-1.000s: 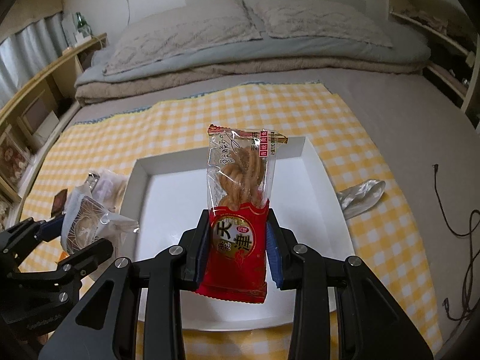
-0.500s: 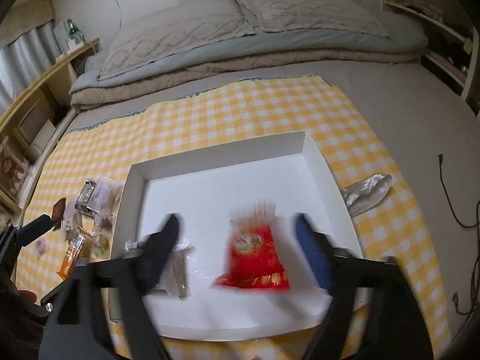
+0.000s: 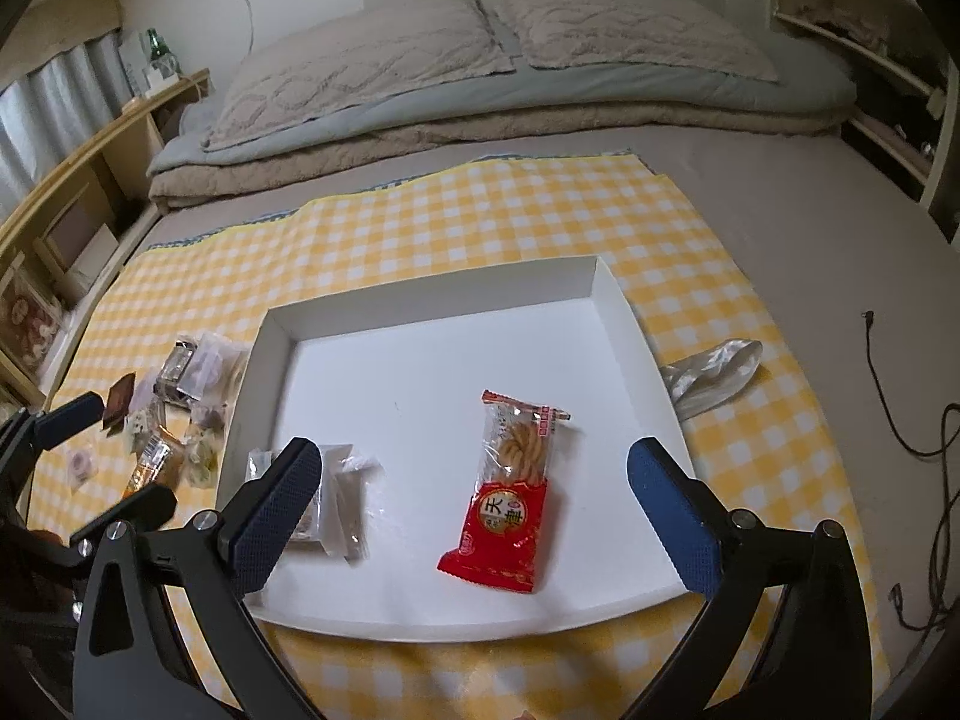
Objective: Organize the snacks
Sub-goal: 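Carry both snacks over the white tray and release them inside, then move both tools back toward the remaining snack pile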
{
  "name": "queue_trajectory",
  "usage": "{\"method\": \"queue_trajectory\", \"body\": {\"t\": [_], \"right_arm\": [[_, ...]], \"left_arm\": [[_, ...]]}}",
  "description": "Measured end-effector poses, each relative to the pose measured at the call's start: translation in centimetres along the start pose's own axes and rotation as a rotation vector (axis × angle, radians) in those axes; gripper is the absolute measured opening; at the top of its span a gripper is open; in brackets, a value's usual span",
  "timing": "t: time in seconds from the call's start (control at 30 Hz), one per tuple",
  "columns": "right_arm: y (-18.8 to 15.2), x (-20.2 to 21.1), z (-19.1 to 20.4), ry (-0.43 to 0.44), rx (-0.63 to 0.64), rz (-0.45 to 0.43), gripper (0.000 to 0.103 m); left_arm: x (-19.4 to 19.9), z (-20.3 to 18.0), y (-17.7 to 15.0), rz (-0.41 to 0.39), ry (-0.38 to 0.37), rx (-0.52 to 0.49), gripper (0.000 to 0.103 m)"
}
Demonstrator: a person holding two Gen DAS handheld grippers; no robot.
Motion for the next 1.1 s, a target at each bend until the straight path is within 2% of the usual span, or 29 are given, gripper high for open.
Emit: {"method": "queue_trajectory", "body": {"t": [0.33,0.63,1.0,1.1], "right_arm": [[-0.6,1.7,-0.8,-0.022,0.006,-0.026,0.103],[-0.1,4.2,-0.2,0.01,0.007,-0.089,0.103],[0.0,5.8,4.3,0.08,0.007,-0.16,0.103],[0.0,5.6,6.1,0.111,0.001,-0.161,0.103]], "left_arm": [[1.8,1.2,-0.5,-0.003,0.018,0.034,0.103],[5.1,3.3,-1.3,-0.021,0.045,0.072,0.103],[11.3,8.0,-3.0,-0.064,0.112,0.143,0.103],[12.7,9.9,-4.2,-0.058,0.154,0.156,0.103]]}}
Point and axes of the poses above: each gripper's, at about its wrist camera, not at the fingertips, and x roughly against the way its jaws point, z to its left, y to its top, the point moved 6 cm from there along -x, roughly the way its jaws point, and after that the axes turned 8 degrees about -x, right-handed, at the moved point
